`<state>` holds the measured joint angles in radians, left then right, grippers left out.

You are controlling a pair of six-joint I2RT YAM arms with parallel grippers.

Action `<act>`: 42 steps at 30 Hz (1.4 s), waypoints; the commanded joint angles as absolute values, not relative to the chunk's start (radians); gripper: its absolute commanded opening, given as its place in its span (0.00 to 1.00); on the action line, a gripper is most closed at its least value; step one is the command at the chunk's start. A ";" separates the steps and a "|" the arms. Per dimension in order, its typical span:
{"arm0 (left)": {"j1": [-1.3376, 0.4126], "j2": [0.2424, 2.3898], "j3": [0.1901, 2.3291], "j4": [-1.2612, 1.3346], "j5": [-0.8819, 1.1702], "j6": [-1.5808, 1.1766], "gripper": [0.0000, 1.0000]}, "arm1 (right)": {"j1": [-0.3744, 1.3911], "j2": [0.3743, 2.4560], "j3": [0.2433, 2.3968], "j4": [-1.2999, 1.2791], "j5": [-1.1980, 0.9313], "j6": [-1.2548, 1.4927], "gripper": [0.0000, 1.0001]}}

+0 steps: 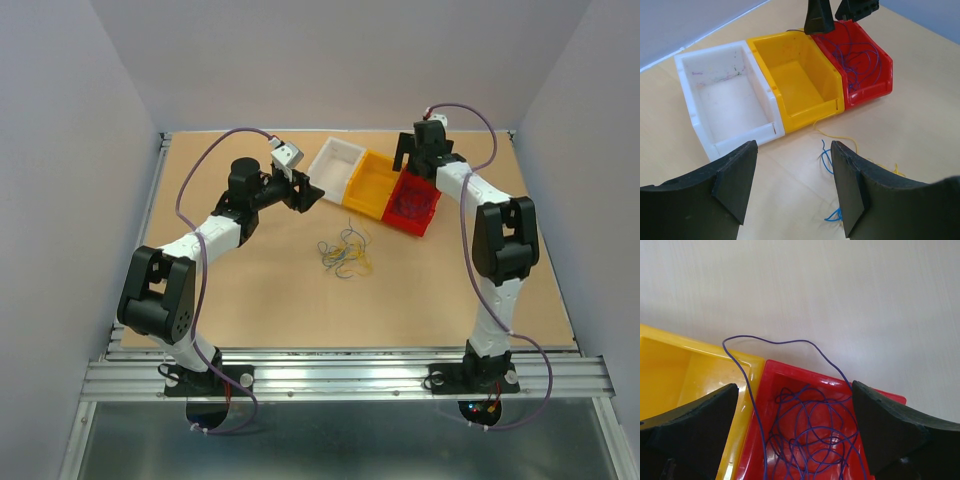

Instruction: Untangle the cables

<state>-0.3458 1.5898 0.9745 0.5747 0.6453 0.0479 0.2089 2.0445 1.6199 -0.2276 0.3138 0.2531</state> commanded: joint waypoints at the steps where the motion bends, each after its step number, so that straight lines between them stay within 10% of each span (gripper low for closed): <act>1: -0.351 1.578 0.991 0.600 0.649 0.063 0.72 | 0.201 1.944 1.603 -0.186 0.319 0.235 1.00; 28: -0.351 1.594 0.999 0.595 0.644 0.067 0.72 | 0.201 2.034 1.539 -0.178 0.382 0.238 1.00; 42: -0.351 1.600 1.005 0.589 0.641 0.074 0.72 | 0.178 2.029 1.502 -0.169 0.341 0.265 0.83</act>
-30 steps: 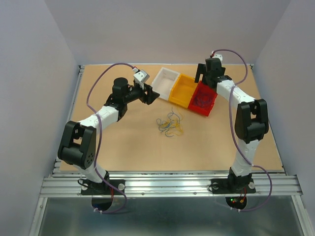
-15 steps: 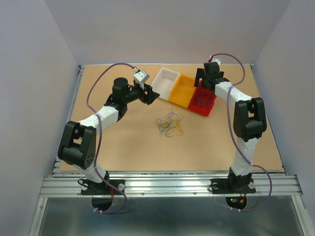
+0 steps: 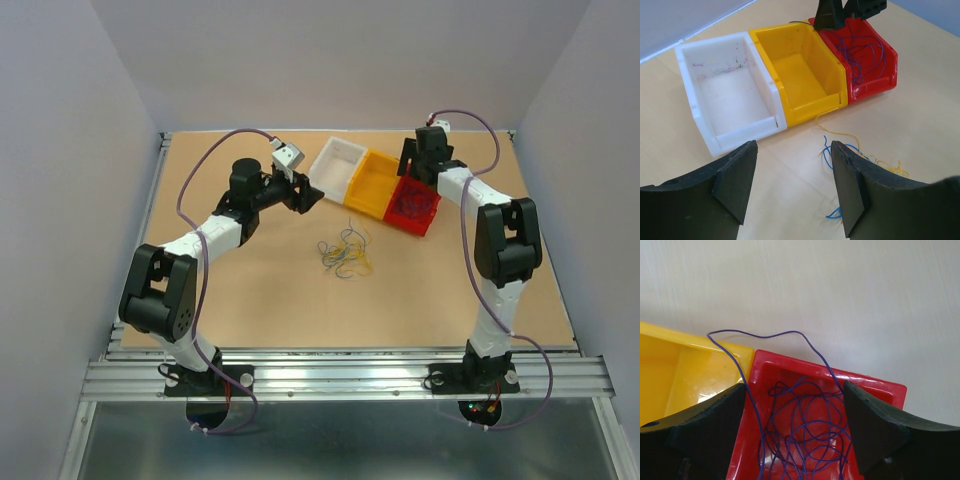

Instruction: Untangle the cables

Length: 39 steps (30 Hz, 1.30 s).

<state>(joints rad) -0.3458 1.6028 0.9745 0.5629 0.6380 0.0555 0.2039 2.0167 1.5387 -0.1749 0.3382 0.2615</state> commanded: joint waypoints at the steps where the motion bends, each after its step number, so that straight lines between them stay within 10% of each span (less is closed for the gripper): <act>1: -0.351 1.597 1.003 0.588 0.641 0.072 0.72 | 0.176 2.029 1.499 -0.166 0.333 0.267 0.80; 20: -0.350 1.592 1.005 0.586 0.638 0.074 0.72 | 0.175 1.979 1.433 -0.078 0.175 0.271 0.01; 39: -0.351 1.588 1.003 0.584 0.644 0.075 0.72 | 0.187 1.749 1.184 0.063 0.170 0.299 0.00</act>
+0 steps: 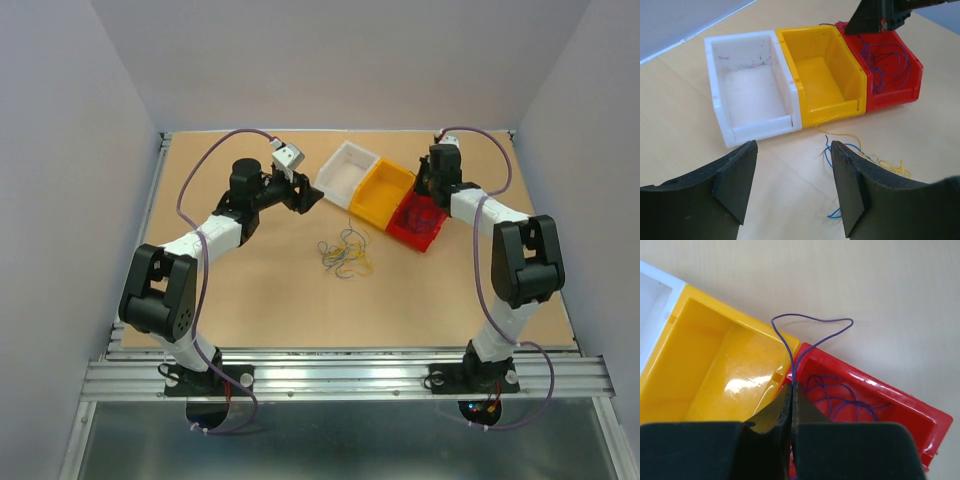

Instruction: Untangle the cables

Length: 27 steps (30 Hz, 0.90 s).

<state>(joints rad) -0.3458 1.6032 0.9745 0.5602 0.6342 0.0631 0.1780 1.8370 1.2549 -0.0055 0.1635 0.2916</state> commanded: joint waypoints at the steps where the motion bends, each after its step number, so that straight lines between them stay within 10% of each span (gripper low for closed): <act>1: -0.351 1.588 1.003 0.586 0.644 0.075 0.72 | 0.190 1.738 1.169 0.072 0.169 0.299 0.01; 27: -0.351 1.585 1.000 0.586 0.644 0.081 0.72 | 0.264 1.476 0.889 0.221 0.238 0.299 0.00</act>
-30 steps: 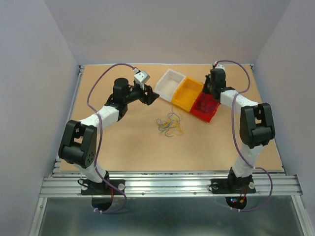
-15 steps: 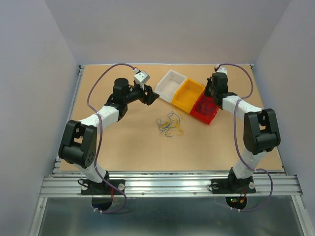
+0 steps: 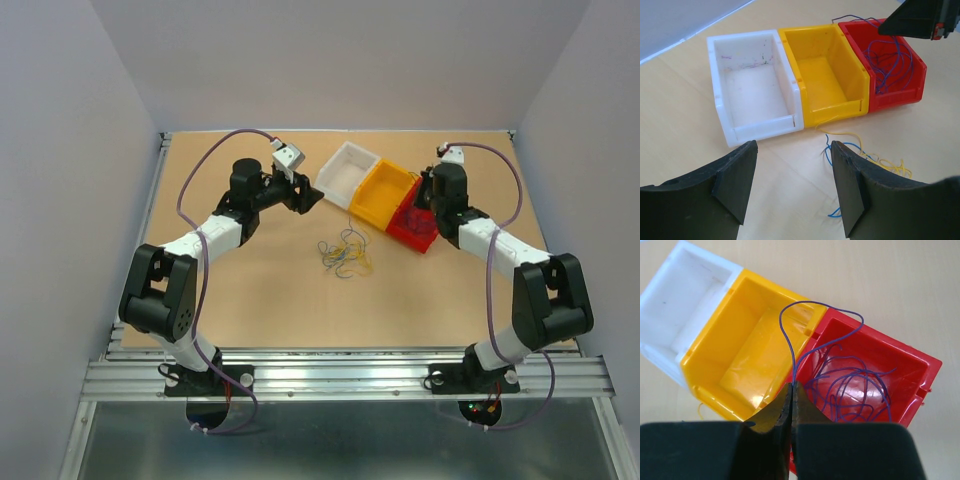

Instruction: Untangle the cables

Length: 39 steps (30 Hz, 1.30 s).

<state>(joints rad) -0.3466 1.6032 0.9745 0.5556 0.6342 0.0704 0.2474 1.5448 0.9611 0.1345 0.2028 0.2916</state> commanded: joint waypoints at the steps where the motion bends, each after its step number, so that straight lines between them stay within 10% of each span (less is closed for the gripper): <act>1: -0.353 1.585 1.000 0.586 0.646 0.081 0.72 | 0.265 1.462 0.870 0.228 0.241 0.301 0.00; 17: -0.356 1.583 1.000 0.584 0.643 0.083 0.72 | 0.268 1.313 0.647 0.238 0.235 0.422 0.01; 39: -0.360 1.583 0.999 0.586 0.641 0.089 0.72 | 0.239 1.870 1.163 0.023 0.436 0.374 0.01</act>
<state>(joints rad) -0.3534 1.6032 0.9745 0.5549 0.6334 0.0742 0.2485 1.8271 1.0798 0.0525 0.4198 0.3912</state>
